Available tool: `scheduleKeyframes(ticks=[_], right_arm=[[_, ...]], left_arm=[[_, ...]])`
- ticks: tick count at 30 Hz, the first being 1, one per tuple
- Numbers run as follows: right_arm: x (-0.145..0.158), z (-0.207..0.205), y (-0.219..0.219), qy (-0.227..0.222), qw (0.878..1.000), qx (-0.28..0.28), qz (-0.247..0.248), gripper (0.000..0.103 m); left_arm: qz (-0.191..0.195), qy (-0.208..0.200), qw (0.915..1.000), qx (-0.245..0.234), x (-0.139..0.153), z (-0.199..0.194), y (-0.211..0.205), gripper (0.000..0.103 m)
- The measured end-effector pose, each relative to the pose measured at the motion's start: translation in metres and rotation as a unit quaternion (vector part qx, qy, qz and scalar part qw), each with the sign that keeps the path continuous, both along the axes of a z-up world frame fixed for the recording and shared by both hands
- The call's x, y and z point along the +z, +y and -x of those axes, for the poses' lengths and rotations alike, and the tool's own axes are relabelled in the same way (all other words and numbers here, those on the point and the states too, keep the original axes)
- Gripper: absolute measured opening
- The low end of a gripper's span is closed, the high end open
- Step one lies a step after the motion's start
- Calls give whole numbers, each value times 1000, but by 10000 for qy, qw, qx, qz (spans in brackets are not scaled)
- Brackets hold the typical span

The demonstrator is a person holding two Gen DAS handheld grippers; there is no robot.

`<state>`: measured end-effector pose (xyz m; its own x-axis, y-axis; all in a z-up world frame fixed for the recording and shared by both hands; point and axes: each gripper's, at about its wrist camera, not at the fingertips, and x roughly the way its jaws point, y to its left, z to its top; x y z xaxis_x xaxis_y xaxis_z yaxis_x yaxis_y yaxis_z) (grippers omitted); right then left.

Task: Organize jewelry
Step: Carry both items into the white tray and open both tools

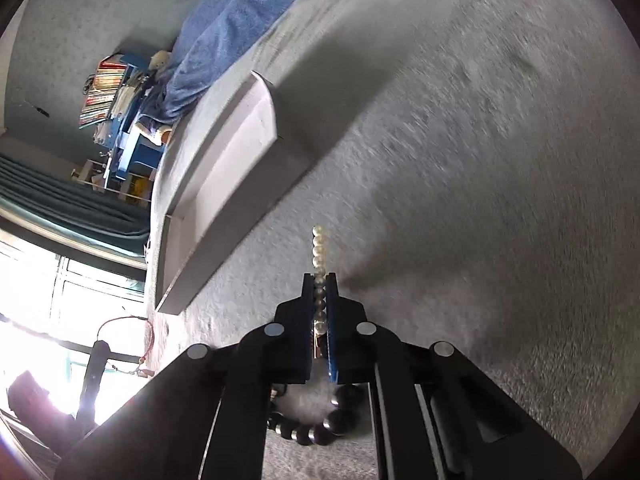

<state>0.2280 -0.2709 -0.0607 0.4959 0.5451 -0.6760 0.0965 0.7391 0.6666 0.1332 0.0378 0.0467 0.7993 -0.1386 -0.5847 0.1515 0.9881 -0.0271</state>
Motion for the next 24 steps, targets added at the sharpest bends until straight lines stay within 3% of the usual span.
scheduleKeyframes(ticks=[9,14,24], right_arm=[[60,-19,30,-756,9959,421,274,6],[86,-47,57,-1045,9891,791,672,6],[81,-93,102,-1298,9651,1345,1832,6]], left_arm=[[435,171,9989,-41,9,-30,7,3],[803,329,9962,-12,11,-55,16,3],[1284,584,9900,81,2,-123,42,3]])
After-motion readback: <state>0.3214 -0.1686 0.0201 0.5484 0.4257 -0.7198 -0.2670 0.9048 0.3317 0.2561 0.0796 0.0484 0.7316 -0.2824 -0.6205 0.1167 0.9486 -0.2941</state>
